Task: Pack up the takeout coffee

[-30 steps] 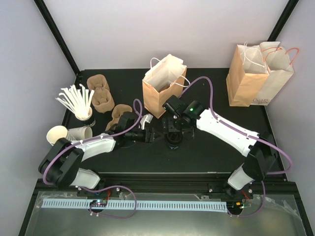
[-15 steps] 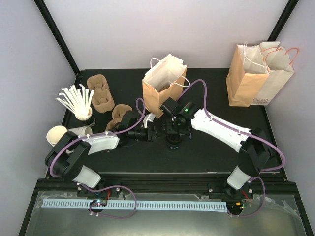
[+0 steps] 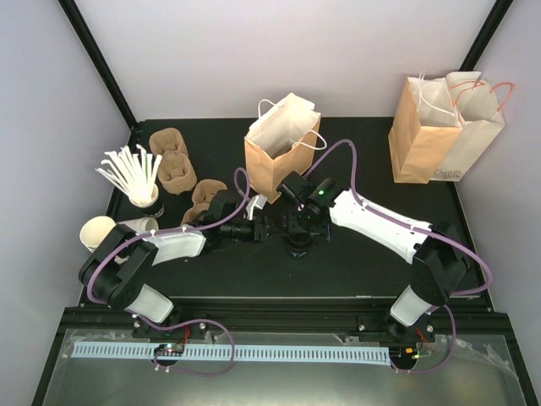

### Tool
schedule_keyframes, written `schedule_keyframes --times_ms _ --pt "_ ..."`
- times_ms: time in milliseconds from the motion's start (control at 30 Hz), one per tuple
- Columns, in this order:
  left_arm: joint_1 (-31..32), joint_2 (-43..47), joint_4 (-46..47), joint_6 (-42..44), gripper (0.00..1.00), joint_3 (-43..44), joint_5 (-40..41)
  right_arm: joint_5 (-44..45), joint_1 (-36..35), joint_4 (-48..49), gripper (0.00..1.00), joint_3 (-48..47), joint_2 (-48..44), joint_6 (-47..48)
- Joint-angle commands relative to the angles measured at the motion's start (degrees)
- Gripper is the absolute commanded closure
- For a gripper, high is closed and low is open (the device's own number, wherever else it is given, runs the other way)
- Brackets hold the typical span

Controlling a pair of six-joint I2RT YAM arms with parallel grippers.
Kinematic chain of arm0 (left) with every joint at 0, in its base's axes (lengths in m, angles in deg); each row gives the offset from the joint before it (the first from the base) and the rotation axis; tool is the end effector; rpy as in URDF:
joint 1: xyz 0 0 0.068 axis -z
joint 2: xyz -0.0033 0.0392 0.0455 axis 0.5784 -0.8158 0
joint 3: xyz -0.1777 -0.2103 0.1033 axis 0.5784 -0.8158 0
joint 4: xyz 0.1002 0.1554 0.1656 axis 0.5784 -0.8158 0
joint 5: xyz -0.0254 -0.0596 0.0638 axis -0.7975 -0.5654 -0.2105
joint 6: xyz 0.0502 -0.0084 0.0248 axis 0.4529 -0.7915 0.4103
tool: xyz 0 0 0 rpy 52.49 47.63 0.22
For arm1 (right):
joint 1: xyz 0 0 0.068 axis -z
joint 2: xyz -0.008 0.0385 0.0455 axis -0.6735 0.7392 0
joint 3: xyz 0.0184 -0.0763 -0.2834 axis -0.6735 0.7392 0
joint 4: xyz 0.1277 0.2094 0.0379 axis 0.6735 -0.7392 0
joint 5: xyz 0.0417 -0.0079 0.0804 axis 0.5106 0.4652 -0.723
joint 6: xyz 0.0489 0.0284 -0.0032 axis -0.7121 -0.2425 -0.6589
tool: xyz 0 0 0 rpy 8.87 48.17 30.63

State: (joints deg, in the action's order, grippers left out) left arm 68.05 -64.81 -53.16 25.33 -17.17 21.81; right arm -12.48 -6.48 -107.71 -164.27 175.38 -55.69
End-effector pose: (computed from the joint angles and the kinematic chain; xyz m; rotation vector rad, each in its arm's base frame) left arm 0.2160 -0.1710 0.1959 0.3116 2.3732 -1.5110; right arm 0.2018 0.2252 0.2812 -0.0159 2.8973 0.1974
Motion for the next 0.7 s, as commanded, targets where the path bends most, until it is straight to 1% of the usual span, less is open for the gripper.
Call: schedule_keyframes --times_ms 0,167,667 --pt "0.22 -0.01 2.11 -0.08 0.54 1.40 -1.06 -0.60 -0.08 1.30 0.19 1.17 -1.34 -0.80" --pt "0.24 -0.06 2.05 0.10 0.55 1.32 -1.08 -1.63 -0.12 2.02 0.19 1.85 -0.84 -0.53" --pt "0.16 -0.22 1.67 0.59 0.56 0.91 -1.06 -3.13 -0.19 4.29 0.20 4.43 0.27 -0.59"
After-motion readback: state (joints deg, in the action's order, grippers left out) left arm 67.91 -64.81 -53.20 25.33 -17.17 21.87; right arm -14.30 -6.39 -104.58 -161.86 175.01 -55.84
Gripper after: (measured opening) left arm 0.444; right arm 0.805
